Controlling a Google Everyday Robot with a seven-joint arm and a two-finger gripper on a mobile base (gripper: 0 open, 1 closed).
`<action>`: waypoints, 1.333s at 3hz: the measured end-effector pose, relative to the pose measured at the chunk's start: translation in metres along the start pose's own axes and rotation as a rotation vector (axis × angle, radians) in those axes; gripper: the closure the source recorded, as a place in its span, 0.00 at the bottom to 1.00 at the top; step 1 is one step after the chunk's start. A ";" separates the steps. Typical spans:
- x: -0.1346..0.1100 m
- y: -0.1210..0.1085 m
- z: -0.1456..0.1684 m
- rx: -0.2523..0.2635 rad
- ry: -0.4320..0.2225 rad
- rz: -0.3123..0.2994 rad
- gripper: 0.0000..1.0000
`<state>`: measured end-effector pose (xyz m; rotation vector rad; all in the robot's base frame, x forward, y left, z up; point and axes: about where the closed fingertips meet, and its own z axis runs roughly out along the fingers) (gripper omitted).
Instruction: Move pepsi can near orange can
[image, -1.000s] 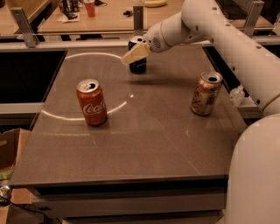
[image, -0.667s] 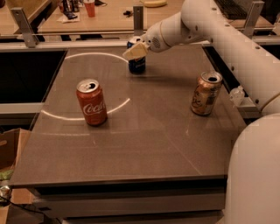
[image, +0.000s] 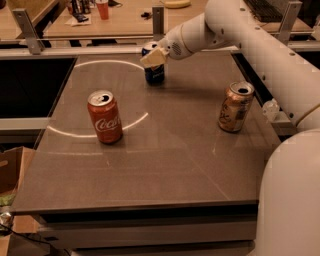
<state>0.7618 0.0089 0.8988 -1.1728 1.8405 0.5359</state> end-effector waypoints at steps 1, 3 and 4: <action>-0.001 -0.003 -0.014 -0.009 0.034 0.022 1.00; -0.001 -0.016 -0.079 0.035 0.066 0.092 1.00; 0.007 -0.016 -0.115 0.069 0.059 0.118 1.00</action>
Offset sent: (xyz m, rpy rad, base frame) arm -0.0214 -0.0799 0.0608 -0.0209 0.0836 -0.1071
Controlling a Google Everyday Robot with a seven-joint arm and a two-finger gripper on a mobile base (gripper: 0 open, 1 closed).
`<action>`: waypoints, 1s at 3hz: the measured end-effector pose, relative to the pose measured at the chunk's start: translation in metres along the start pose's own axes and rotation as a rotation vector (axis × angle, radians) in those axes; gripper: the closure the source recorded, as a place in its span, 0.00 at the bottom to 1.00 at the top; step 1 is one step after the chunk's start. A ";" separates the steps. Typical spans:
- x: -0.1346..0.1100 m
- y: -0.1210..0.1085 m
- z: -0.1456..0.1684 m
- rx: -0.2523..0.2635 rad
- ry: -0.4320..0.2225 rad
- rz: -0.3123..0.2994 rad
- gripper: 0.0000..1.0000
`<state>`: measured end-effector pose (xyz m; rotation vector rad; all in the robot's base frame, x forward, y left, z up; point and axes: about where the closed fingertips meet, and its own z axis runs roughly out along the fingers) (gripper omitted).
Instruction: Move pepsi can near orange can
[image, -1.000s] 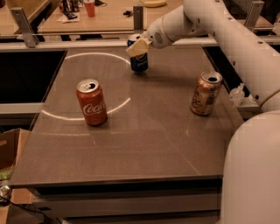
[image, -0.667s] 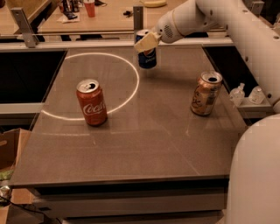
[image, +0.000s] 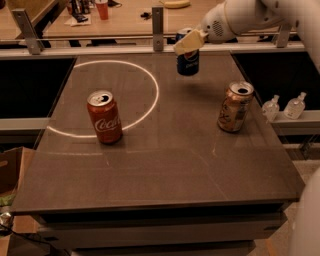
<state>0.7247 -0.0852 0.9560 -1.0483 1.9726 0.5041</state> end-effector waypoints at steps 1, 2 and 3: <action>0.012 -0.006 -0.032 0.048 0.013 0.025 1.00; 0.027 -0.008 -0.055 0.076 0.040 0.037 1.00; 0.042 -0.009 -0.064 0.080 0.045 0.045 1.00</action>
Offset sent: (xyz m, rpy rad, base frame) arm -0.0475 -0.0887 0.0145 -0.0713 0.0157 -0.1309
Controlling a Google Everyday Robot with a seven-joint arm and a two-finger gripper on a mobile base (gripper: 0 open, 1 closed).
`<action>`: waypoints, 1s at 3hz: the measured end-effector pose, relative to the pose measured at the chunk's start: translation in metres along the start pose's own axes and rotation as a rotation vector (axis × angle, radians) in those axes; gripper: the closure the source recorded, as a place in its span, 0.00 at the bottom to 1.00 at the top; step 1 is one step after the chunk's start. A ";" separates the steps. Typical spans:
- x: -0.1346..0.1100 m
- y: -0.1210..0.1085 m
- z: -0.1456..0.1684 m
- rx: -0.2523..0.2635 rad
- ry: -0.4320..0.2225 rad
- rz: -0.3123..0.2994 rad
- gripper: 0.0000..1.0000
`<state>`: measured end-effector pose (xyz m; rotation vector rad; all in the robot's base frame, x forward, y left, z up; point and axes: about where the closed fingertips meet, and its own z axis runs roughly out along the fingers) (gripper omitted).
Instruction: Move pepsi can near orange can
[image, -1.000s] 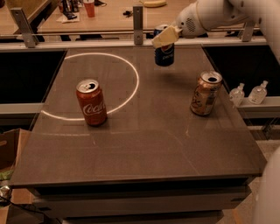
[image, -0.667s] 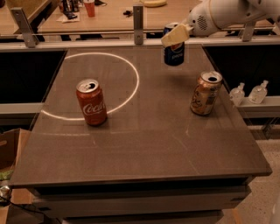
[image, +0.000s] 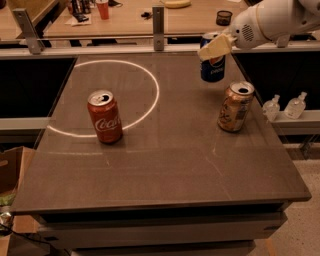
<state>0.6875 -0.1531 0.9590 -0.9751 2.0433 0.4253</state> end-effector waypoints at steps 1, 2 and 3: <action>0.017 0.004 0.002 -0.011 -0.038 -0.005 1.00; 0.025 0.008 0.009 -0.019 -0.085 -0.012 1.00; 0.028 0.008 0.013 -0.026 -0.109 -0.022 1.00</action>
Offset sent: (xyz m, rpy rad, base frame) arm -0.0131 -0.0029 -0.0351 0.1119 -0.1021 0.0314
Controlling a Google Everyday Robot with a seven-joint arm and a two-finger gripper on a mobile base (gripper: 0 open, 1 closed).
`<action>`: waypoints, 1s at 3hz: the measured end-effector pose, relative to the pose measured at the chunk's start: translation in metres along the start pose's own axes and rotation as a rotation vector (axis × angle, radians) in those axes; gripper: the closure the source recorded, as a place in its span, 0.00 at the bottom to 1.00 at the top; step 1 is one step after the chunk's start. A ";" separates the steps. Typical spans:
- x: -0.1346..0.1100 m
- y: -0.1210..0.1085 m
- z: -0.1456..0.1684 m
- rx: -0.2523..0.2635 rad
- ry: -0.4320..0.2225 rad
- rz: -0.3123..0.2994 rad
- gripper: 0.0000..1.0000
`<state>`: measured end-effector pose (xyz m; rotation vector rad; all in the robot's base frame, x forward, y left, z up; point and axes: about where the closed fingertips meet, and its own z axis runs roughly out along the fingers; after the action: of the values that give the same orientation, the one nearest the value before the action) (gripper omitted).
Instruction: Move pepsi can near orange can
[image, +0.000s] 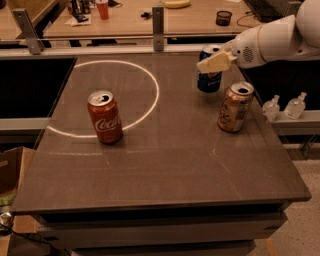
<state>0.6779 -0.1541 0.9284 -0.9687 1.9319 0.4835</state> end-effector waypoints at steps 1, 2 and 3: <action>0.003 -0.002 -0.004 -0.013 0.004 -0.009 1.00; 0.017 0.000 -0.015 -0.019 0.028 0.009 1.00; 0.030 0.003 -0.025 -0.025 0.049 0.029 1.00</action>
Offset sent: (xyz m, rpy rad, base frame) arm -0.0307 -0.0383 -0.0120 -0.0222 0.0652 -0.0068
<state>0.6531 -0.1817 0.9161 -0.9779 1.9900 0.5062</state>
